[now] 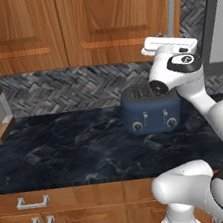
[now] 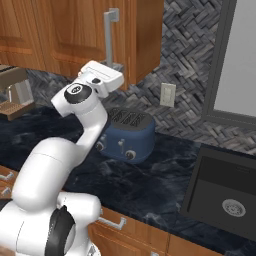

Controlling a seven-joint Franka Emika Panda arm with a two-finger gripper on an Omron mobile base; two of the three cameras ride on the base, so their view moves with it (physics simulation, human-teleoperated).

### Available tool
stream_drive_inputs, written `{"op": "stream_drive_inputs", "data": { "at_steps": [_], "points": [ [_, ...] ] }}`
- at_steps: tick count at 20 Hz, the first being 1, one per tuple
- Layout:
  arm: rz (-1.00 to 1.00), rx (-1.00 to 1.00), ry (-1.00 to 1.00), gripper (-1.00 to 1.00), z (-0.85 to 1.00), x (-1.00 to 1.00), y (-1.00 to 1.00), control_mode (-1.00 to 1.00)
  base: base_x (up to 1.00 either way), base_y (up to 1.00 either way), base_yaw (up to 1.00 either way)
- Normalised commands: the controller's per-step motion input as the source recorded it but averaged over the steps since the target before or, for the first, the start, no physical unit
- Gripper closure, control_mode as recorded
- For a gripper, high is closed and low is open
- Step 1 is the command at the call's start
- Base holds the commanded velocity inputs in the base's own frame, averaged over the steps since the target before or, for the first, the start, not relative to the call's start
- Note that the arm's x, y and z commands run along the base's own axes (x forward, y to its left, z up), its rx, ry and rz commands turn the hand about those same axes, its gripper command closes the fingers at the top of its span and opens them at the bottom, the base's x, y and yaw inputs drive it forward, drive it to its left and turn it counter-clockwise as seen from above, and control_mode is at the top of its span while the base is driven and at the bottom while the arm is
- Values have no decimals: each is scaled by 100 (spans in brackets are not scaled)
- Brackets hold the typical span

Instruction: Pick up the bar soap and soap dispenser from the sink, and place them back in the cabinet, and close the cabinet door.

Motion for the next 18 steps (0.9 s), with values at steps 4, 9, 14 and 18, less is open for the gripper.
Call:
{"op": "stream_drive_inputs", "data": {
  "at_steps": [4,9,14,18],
  "points": [
    [6,0,4,-100,0,21,-11,-100,0,0,0],
    [5,0,3,-100,0,21,-11,-100,0,0,0],
    [5,0,4,-100,0,23,-10,-100,0,0,0],
    [5,0,4,-100,0,21,-10,-100,0,0,0]
  ]
}}
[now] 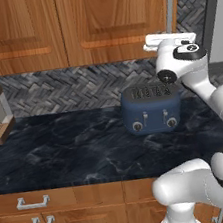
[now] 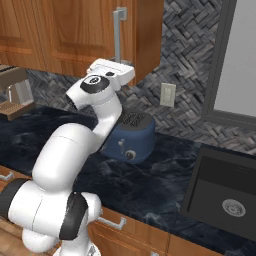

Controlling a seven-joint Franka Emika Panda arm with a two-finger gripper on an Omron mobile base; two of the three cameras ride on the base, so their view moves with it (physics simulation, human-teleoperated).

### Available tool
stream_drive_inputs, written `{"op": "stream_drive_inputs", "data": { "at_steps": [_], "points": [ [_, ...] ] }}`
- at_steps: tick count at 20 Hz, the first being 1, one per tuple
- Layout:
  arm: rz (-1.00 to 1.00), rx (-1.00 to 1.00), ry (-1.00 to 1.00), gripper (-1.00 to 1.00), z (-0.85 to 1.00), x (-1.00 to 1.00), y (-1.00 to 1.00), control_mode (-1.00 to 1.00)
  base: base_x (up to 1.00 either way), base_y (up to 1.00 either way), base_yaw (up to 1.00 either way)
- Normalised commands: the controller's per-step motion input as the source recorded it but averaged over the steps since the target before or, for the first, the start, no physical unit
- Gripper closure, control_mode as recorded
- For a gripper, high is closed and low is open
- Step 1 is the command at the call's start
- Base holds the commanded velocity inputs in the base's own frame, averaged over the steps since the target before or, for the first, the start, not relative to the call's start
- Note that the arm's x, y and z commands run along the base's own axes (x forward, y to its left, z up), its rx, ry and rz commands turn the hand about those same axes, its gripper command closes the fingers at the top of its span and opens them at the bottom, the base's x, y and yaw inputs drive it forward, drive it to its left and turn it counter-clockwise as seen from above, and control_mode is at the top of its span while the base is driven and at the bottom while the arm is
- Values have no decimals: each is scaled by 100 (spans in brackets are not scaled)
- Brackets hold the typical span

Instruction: Pick up the bar soap and soap dispenser from the sink, and place them back in the cabinet, and close the cabinet door.

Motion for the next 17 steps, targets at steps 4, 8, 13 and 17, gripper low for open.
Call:
{"op": "stream_drive_inputs", "data": {
  "at_steps": [4,8,13,17],
  "points": [
    [6,0,3,-100,0,21,-10,-100,0,0,0],
    [6,0,1,-100,0,21,-11,-100,0,0,0],
    [6,0,0,-100,0,23,-12,-100,0,0,0],
    [5,0,0,-100,0,19,-10,-100,0,0,0]
  ]
}}
